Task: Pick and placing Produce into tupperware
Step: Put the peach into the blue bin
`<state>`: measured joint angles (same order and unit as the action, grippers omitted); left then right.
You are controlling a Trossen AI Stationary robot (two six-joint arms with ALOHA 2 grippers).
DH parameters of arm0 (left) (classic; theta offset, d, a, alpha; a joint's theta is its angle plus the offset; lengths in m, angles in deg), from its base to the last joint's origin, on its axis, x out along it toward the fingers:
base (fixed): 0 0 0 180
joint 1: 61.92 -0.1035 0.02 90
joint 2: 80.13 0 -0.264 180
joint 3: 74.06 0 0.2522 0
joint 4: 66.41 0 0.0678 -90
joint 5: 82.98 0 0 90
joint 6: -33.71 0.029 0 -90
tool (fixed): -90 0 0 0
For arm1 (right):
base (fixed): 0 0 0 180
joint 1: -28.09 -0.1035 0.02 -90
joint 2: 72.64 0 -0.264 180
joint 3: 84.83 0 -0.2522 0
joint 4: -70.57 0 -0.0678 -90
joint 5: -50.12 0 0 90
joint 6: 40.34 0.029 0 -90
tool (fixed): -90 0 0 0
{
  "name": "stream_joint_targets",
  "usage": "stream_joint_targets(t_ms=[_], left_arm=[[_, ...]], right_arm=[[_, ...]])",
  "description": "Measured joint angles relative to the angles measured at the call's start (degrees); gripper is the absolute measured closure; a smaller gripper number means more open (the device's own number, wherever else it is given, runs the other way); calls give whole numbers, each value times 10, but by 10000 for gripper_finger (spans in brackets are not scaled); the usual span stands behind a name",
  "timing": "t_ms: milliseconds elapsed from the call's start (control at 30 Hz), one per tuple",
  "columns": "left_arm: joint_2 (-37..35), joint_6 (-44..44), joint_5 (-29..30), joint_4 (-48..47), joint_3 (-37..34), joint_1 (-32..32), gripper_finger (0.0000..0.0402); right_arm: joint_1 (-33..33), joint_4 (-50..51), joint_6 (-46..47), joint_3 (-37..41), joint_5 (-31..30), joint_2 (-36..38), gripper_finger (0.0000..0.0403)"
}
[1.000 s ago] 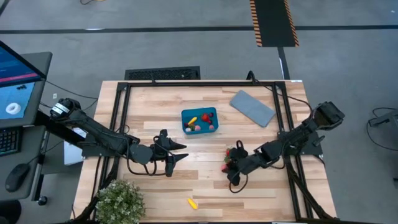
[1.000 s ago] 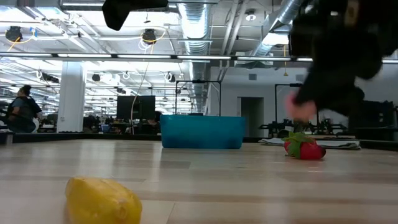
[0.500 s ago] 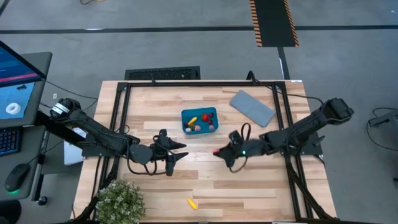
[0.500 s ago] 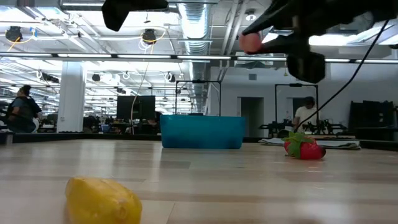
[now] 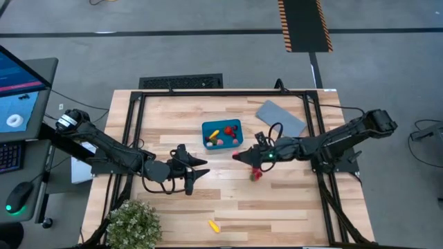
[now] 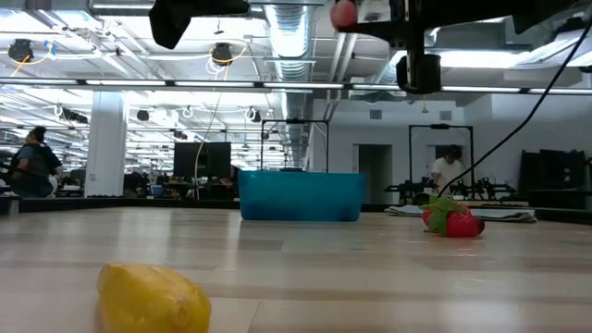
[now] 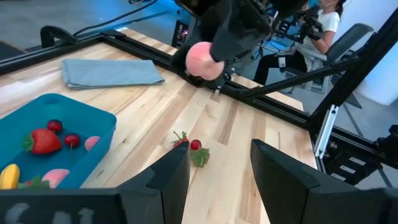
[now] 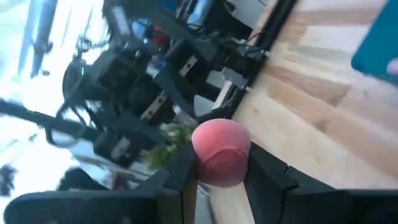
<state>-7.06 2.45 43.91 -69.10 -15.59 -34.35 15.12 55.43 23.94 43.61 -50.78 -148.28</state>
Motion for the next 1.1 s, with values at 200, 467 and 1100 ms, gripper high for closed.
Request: stream_joint_targets(t_ms=[200, 467, 1100], left_arm=[[0, 0, 0, 0, 0, 0, 242], [0, 17, 0, -1, 0, 0, 242], [0, 38, 0, -12, 0, 0, 242]], right_arm=[[-9, 7, -156, 0, 21, 0, 285], [-10, 78, -338, 0, 38, 0, 270], [-15, 349, -720, -126, -121, -6, 281]])
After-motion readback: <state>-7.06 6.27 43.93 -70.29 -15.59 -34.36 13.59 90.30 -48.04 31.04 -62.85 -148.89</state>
